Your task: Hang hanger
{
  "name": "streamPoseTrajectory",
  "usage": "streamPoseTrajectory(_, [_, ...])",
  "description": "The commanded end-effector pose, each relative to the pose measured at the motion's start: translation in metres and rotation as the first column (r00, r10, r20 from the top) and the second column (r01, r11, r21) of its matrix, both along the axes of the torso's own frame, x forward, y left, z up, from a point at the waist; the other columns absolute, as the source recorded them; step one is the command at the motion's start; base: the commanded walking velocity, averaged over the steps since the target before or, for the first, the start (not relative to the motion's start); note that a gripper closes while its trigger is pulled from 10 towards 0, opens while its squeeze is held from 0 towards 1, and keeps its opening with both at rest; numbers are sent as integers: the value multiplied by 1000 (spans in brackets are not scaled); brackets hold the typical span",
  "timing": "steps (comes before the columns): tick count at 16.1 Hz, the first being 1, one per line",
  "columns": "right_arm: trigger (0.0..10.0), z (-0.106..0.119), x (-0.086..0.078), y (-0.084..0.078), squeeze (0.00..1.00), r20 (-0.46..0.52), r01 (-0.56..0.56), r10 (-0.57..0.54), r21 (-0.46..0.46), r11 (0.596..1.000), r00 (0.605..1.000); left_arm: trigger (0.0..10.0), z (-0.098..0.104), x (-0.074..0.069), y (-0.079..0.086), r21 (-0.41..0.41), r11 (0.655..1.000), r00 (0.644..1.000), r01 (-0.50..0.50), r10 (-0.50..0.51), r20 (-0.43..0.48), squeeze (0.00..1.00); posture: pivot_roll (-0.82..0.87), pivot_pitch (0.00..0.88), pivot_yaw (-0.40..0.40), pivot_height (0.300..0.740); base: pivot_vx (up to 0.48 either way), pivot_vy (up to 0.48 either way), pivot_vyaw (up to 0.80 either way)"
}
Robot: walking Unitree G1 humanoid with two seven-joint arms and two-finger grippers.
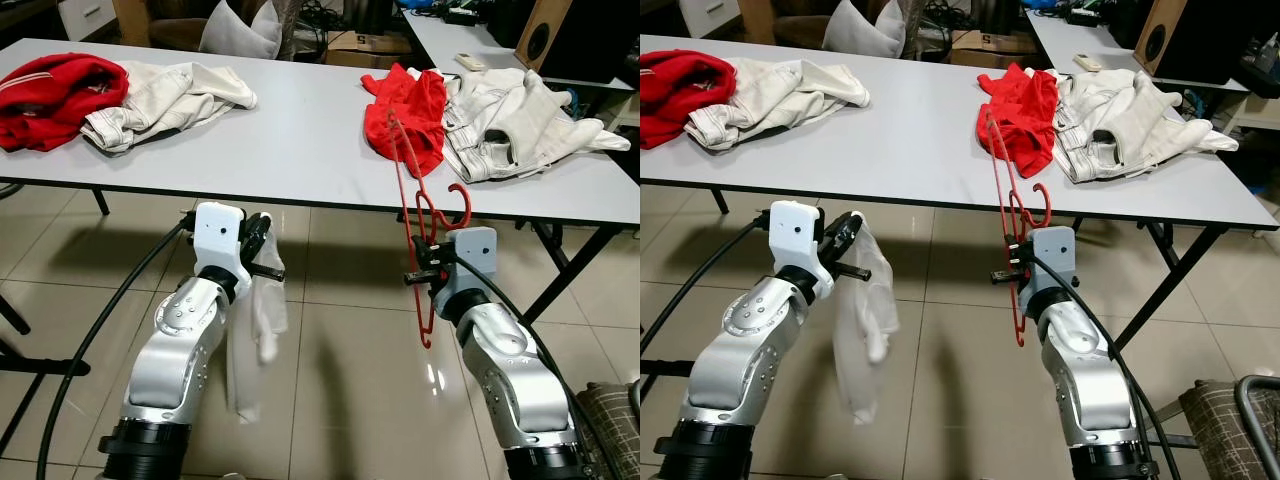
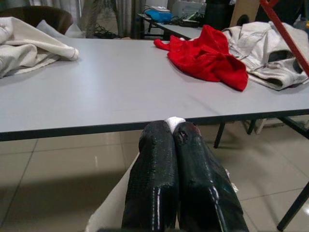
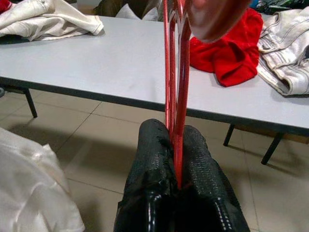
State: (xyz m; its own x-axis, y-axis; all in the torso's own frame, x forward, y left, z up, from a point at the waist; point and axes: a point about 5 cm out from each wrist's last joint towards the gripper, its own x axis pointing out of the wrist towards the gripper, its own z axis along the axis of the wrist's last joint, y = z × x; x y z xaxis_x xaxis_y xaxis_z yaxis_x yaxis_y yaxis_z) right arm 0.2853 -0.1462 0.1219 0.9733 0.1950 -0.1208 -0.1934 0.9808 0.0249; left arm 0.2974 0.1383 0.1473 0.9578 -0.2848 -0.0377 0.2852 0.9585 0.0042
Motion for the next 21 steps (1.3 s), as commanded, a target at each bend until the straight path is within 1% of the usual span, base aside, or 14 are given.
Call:
streamPoseTrajectory(1, [10000, 4, 2, -5, 0, 16, 10, -10, -1, 1000, 1000, 10000, 10, 1, 0, -21, 1000, 999, -3, 4, 44, 0, -111, 0, -71, 740, 255, 0, 0])
streamPoseTrajectory(2, [10000, 7, 3, -3, 0, 27, 2, -3, 6, 1000, 1000, 10000, 12, 1, 7, -27, 999, 998, -29, 30, 49, 0, -110, 0, -69, 740, 270, 0, 0])
streamPoseTrajectory(4, [10000, 7, 4, -3, 0, 28, 0, 0, 2, 1000, 1000, 10000, 13, 2, 10, -35, 999, 998, -34, 36, 50, 0, -110, 0, -68, 740, 304, 0, 0])
streamPoseTrajectory(6, [10000, 8, 7, -4, 0, 32, 8, -8, 1, 1000, 999, 10000, 13, 3, 13, -32, 999, 998, -40, 42, 51, 0, -108, 0, -68, 740, 270, 328, 0])
streamPoseTrajectory(8, [10000, 9, 8, -4, 0, 37, 7, -7, -1, 1000, 999, 10000, 14, 5, 14, -32, 999, 998, -42, 43, 54, 0, -115, 0, -56, 740, 0, 454, 0])
streamPoseTrajectory(10, [10000, 8, 5, -5, 0, 37, 9, -9, -3, 1000, 999, 10000, 15, 8, 15, -24, 999, 998, -33, 34, 56, 0, -124, 0, -45, 740, 0, 458, 0])
streamPoseTrajectory(11, [10000, 7, 1, -7, 0, 31, 21, -21, 0, 1000, 999, 10000, 17, 9, 13, -18, 1000, 998, -19, 20, 59, 0, -129, 0, -35, 740, 0, 458, 0])
streamPoseTrajectory(13, [10000, 3, -3, -11, 0, 22, 41, -41, -1, 999, 999, 10000, 16, 9, 8, -10, 1000, 999, 12, -12, 53, 0, -139, 0, -18, 740, 0, 458, 0])
streamPoseTrajectory(14, [10000, 3, -3, -12, 0, 25, 57, -57, 2, 998, 998, 10000, 14, 10, 6, -5, 1000, 999, 26, -26, 46, 0, -145, 0, -2, 740, 0, 458, 0])
streamPoseTrajectory(17, [10000, 4, -4, -16, 0, 28, 103, -104, 23, 994, 994, 10000, 13, 14, 0, 0, 999, 998, 49, -49, 38, 0, -149, 0, 7, 740, 0, 449, 0])
streamPoseTrajectory(18, [10000, 5, -5, -13, 0, 27, 99, -100, 30, 995, 995, 10000, 15, 14, 2, -1, 999, 998, 50, -50, 37, 0, -152, 0, 9, 740, 0, 266, 0])
streamPoseTrajectory(20, [10000, 3, -8, -6, 0, 20, 79, -79, 21, 997, 997, 10000, 11, 12, 9, 14, 999, 999, 42, -42, 20, 0, -155, 0, 8, 740, 0, 0, 0])
streamPoseTrajectory(21, [10000, 3, -8, -6, 0, 20, 78, -78, 21, 997, 997, 10000, 10, 13, 11, -1, 1000, 1000, 25, -25, 13, 0, -161, 0, 11, 740, 0, 0, 0])
